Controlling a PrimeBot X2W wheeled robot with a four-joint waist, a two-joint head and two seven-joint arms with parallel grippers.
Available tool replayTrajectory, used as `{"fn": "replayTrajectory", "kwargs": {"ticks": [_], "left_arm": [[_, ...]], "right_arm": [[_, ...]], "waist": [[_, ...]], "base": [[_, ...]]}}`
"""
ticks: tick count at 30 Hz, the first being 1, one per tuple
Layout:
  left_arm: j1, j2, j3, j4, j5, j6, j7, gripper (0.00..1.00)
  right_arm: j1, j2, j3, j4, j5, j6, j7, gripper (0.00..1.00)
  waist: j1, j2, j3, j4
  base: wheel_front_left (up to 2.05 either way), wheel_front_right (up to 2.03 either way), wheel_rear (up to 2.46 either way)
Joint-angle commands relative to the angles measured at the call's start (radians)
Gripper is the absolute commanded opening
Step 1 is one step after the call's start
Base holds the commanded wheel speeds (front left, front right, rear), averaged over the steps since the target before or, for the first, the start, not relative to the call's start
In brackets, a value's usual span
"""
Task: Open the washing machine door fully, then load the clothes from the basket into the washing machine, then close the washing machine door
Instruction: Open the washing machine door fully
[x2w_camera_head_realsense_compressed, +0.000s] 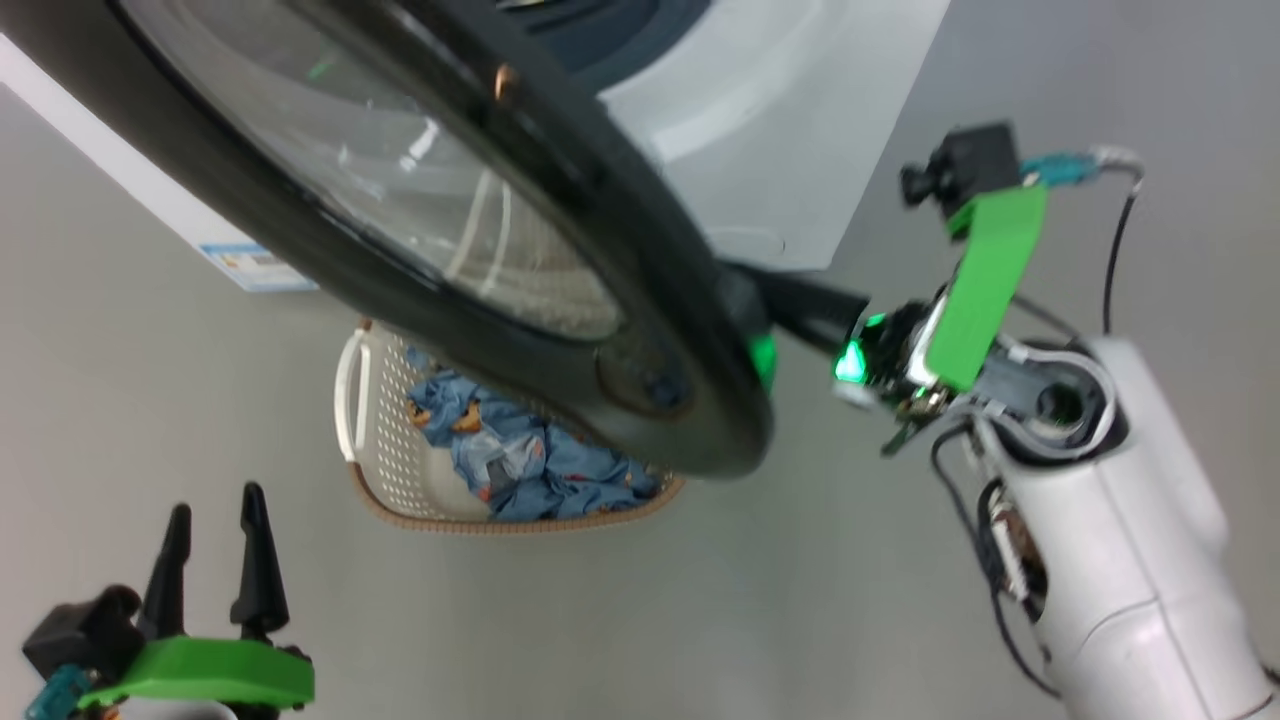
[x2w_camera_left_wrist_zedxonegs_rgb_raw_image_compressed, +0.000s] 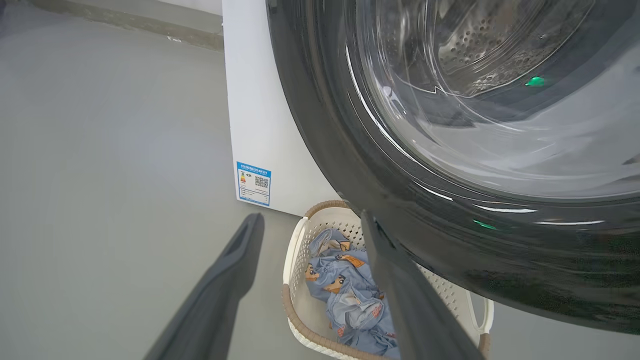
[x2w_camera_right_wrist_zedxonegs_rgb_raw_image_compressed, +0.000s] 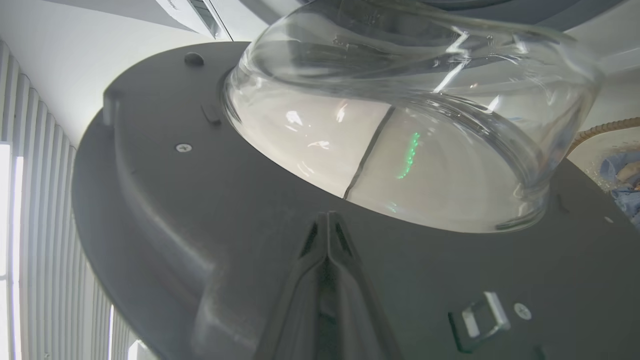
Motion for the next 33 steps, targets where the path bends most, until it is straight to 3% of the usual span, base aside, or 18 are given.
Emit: {"fn": "replayTrajectory", "kwargs": {"ticks": [1, 21, 33], "left_arm": [[0.018, 0.017, 0.037, -0.012, 0.001, -0.003, -0.009, 1.0], [0.069, -0.004, 0.01, 0.013, -0.016, -0.003, -0.009, 1.0], [0.091, -0.005, 0.004, 0.013, -0.026, -0.003, -0.009, 1.0]], "right_arm": [[0.025, 0.03, 0.027, -0.027, 0.006, 0.002, -0.004, 0.0], [0.189, 0.039, 0.411, -0.01, 0.151, 0.002, -0.248, 0.0], [0.2, 0.039, 0.54, -0.017, 0.236, 0.002, -0.389, 0.0]], "waist": [[0.0, 0.0, -0.047, 0.0], [0.0, 0.0, -0.198, 0.09], [0.0, 0.0, -0.237, 0.118]], "base": [[0.0, 0.0, 0.0], [0.0, 0.0, 0.0], [0.0, 0.0, 0.0]]}}
